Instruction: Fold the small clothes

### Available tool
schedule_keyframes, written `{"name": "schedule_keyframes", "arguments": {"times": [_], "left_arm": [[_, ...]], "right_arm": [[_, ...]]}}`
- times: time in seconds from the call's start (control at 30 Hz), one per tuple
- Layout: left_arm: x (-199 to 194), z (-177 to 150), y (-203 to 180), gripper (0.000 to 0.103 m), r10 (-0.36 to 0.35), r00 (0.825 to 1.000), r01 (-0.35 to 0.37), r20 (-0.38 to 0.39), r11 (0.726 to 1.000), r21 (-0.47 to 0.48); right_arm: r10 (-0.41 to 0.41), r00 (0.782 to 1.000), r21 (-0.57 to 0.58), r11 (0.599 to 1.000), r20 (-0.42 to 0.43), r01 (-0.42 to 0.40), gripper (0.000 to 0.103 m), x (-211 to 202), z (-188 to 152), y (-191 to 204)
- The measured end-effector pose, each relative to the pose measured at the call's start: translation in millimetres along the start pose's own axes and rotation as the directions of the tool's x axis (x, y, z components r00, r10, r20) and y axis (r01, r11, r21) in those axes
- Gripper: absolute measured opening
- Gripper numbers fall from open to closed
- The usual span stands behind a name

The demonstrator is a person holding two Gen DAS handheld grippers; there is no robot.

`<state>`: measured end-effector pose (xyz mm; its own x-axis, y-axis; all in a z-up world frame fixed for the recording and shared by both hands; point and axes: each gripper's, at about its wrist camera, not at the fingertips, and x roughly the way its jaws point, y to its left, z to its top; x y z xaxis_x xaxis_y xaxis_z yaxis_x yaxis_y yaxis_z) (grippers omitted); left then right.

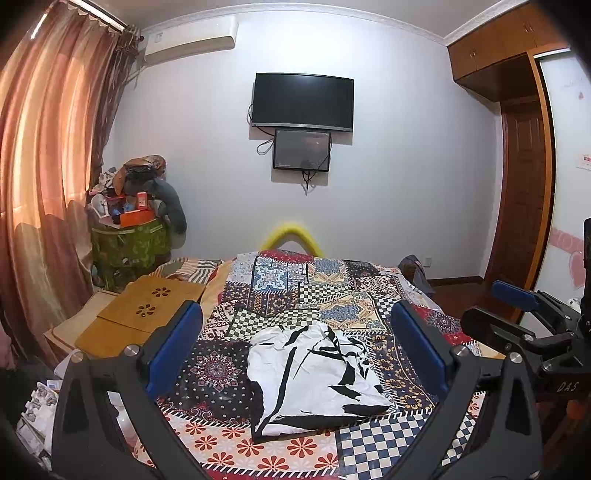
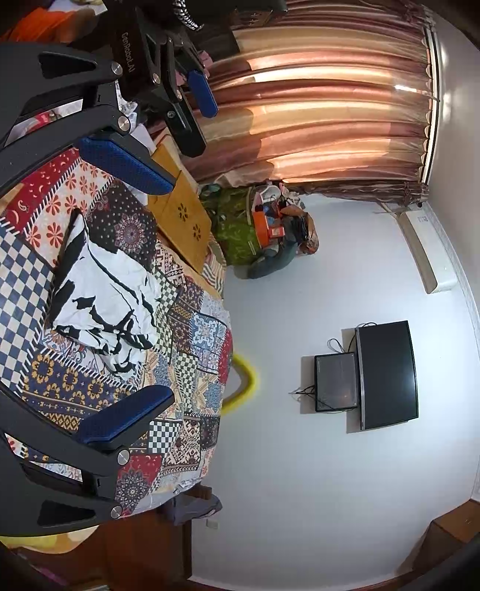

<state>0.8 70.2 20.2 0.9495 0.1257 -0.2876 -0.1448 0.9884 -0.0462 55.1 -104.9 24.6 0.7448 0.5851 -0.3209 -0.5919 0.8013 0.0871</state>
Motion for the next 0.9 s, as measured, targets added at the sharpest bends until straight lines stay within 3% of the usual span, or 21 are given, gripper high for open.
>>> {"name": "schedule_keyframes", "arguments": {"times": [0.9], "left_arm": [[1.6, 1.6, 5.2, 0.103, -0.028, 1.0, 0.028, -0.004, 1.0, -0.001]], "right_arm": [[-0.011, 1.0, 0.009, 1.0, -0.01, 0.011, 0.102, 1.1, -0.3, -1.6]]}}
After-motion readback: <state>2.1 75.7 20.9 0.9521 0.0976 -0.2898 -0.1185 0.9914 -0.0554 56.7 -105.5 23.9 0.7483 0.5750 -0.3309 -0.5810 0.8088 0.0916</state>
